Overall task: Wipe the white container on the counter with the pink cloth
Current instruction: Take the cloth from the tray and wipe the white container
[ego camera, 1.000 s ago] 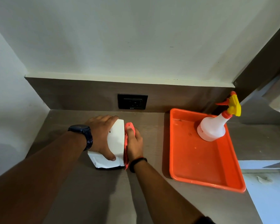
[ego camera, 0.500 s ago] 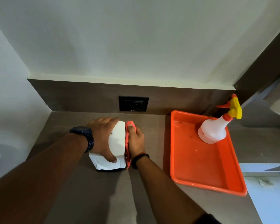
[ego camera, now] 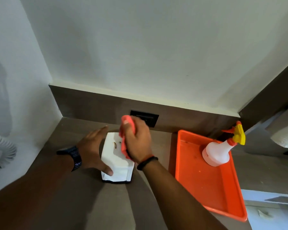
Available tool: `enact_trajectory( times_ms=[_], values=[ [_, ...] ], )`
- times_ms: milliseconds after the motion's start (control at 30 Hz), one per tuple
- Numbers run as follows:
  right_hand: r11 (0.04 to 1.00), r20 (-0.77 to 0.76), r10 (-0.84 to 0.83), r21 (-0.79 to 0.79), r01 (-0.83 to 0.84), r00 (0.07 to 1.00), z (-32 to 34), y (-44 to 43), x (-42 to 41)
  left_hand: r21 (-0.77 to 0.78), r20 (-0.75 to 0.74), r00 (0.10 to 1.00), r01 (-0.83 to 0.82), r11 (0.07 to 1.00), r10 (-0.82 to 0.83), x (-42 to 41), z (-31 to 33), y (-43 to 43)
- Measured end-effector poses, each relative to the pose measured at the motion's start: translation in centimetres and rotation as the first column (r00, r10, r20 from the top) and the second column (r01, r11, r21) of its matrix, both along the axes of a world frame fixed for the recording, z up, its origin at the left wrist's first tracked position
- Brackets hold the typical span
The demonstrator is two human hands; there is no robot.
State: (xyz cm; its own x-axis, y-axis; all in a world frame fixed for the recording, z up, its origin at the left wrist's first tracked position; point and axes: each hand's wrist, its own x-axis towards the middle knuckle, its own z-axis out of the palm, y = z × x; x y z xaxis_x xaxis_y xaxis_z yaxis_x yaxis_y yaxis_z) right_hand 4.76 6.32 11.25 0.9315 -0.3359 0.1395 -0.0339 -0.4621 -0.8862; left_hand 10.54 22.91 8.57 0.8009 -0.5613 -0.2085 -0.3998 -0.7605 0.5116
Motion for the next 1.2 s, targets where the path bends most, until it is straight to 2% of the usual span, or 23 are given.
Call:
enact_trajectory(
  times_ms=[67,100,133,267,367,500,733,833,967,1100,1200],
  values=[
    [0.907,-0.199,0.173,-0.35,-0.235,0.965,-1.0,0.7,0.6,-0.068,-0.002,1.0,0.018,0.998,-0.019,0.2,-0.1,0.0],
    [0.844,-0.263,0.187,-0.451,-0.292,0.947,-1.5,0.9,0.5,-0.077,0.002,0.999,0.038,0.996,-0.038,0.2,-0.1,-0.2],
    [0.805,-0.278,0.185,-0.507,-0.308,0.943,-1.9,1.2,0.4,-0.079,0.002,0.999,0.052,0.996,-0.052,0.3,-0.1,-0.2],
    [0.78,-0.216,0.143,-0.576,-0.245,0.966,-2.8,1.4,-0.1,-0.145,-0.021,0.998,0.062,0.987,-0.066,0.3,-0.3,-0.3],
    [0.767,-0.173,0.159,-0.598,-0.232,0.972,-3.0,1.3,-0.8,-0.157,-0.036,0.997,0.069,0.985,-0.075,0.1,-0.2,-0.6],
    [0.755,-0.109,0.189,-0.619,-0.216,0.976,-3.4,0.8,-2.1,-0.139,0.028,0.995,0.099,0.985,-0.096,0.0,0.2,-1.0],
    [0.829,-0.23,0.042,-0.535,-0.162,0.972,-3.0,-0.3,-0.4,-0.055,-0.013,0.998,0.057,0.997,-0.057,0.3,-0.2,-1.1],
    [0.806,-0.225,0.075,-0.559,-0.192,0.971,-2.7,0.8,0.2,-0.06,-0.021,0.999,0.039,0.997,-0.04,0.3,-0.2,-1.1],
    [0.736,-0.145,0.167,-0.64,-0.221,0.975,-3.1,1.5,-1.2,-0.086,-0.011,0.999,0.029,0.996,-0.03,0.2,-0.4,-1.0],
    [0.78,-0.152,0.169,-0.584,-0.226,0.974,-3.5,-0.2,-2.3,-0.06,0.018,0.999,0.05,0.997,-0.049,-0.2,-0.2,-1.6],
    [0.842,-0.162,0.126,-0.504,-0.192,0.979,-3.6,-1.3,-2.3,-0.105,-0.012,1.0,0.011,0.994,-0.013,-0.7,0.0,-1.6]
  ],
)
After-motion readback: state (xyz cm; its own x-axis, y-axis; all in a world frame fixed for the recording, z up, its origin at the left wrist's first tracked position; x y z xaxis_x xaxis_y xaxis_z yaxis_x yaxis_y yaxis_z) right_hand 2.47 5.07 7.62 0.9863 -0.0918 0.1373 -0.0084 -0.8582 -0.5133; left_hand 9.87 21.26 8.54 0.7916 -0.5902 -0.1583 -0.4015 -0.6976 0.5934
